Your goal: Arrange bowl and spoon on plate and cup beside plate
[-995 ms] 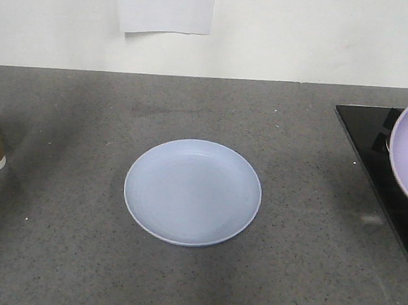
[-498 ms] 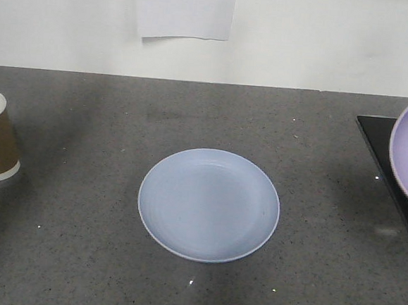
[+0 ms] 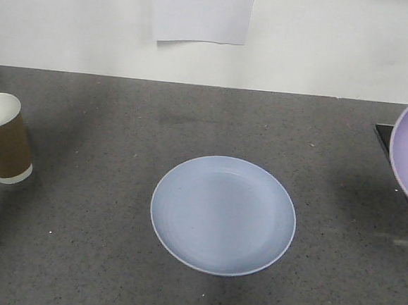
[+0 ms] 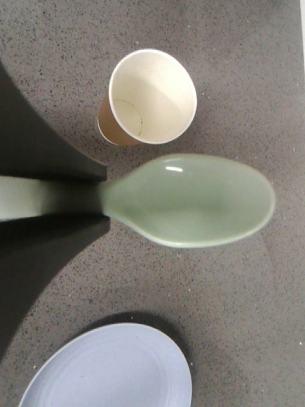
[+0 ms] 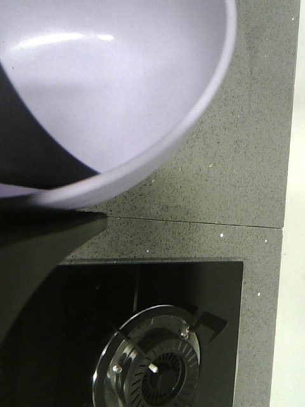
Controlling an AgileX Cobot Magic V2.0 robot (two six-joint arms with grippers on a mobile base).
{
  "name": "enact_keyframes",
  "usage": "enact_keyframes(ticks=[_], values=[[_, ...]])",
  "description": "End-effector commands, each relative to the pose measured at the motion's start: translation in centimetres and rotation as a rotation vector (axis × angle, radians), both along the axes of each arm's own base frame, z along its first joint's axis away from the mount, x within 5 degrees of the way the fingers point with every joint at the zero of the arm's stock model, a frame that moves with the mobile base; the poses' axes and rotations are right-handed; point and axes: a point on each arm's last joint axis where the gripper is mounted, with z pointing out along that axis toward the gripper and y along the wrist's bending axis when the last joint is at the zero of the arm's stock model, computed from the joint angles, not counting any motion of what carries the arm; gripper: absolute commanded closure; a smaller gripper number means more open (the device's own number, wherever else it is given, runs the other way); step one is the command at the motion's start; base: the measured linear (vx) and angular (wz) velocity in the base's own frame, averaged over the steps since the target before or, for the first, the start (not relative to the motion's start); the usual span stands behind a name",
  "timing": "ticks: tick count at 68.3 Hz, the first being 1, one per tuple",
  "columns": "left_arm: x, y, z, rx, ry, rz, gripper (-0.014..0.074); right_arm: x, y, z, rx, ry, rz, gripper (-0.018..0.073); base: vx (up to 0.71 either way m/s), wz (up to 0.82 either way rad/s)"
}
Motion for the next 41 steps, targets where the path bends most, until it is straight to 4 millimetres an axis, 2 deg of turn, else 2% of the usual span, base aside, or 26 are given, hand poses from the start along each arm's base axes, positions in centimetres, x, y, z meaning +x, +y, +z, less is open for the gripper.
enact_keyframes(ticks=[1,41], values=[[-0.74,-0.02,1.53,-0.022,-0.091,-0.005,0.0603,0.06,-0.04,1.33,-0.011,-0.095,-0.008,0.0566,0.03,0.08],[-0.74,-0.02,1.53,-0.022,-0.091,-0.005,0.0603,0.06,-0.04,1.33,-0.011,-0.095,-0.008,0.0566,0.01,0.03]])
